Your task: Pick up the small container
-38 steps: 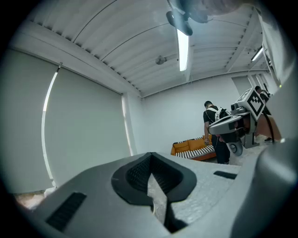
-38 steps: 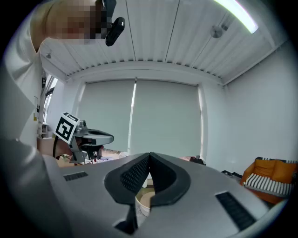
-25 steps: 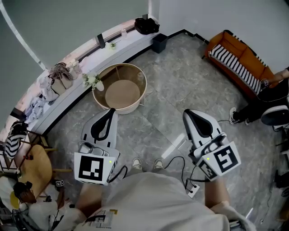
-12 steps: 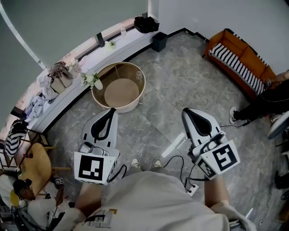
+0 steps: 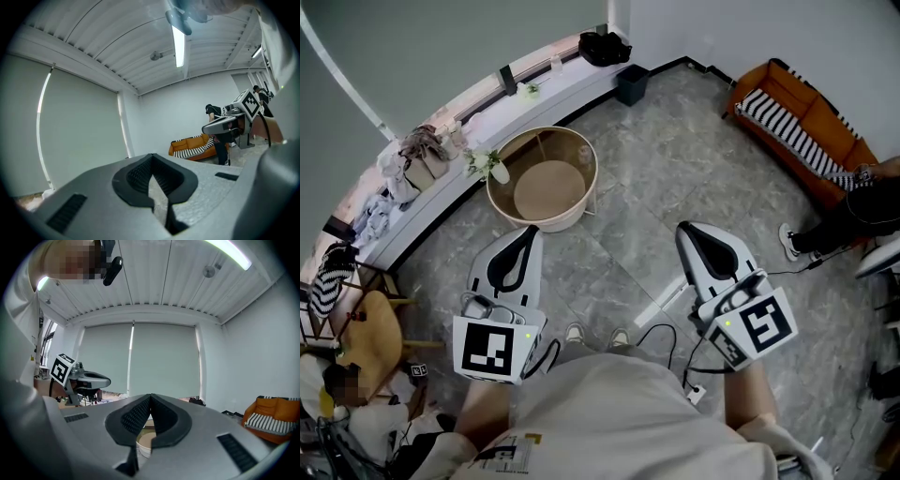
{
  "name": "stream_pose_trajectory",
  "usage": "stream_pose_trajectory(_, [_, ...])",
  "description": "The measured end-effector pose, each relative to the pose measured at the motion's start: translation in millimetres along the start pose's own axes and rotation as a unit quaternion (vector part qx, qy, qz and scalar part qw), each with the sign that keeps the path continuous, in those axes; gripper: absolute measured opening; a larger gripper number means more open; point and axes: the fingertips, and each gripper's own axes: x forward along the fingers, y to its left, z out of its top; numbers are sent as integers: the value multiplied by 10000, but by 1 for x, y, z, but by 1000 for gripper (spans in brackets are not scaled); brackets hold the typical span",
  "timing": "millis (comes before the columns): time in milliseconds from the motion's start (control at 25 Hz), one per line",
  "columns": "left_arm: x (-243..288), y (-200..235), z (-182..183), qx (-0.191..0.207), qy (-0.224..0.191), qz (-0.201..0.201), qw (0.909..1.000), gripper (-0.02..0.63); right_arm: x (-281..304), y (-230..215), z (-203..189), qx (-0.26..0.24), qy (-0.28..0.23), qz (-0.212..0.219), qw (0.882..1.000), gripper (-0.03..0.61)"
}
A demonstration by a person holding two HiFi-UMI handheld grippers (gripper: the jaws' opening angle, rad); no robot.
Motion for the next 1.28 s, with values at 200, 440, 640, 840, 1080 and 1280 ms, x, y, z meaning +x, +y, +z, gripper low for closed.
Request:
stream_pose_trajectory(200, [9,-15,-3,67,67,95,9999,8,-4,-15,-6,-17,-8,147,9999,6])
stream_pose_trajectory(440, [19,-21,-8,10,90,164,9998,8,2,-25,-13,-6,9,281,9996,6])
stream_pose_trajectory(640, [33,-15,-15,9,94,202,9998,8,18,-36,-20,-15,39,318,9995,6])
stream_pose_trajectory(840, [53,-5,-28,-7,86,303,9995,8,35,-42,-32,-41,42,410,9991,6])
stream_pose_trajectory(1080, [84,21,-33,161,49,403,9990,8,65,-62,-46,3,61,385,9992,6])
stream_pose_trajectory(1280, [116,43,-43,167,105,367,9991,8,94,-79,-48,-23,98,362,9993,6])
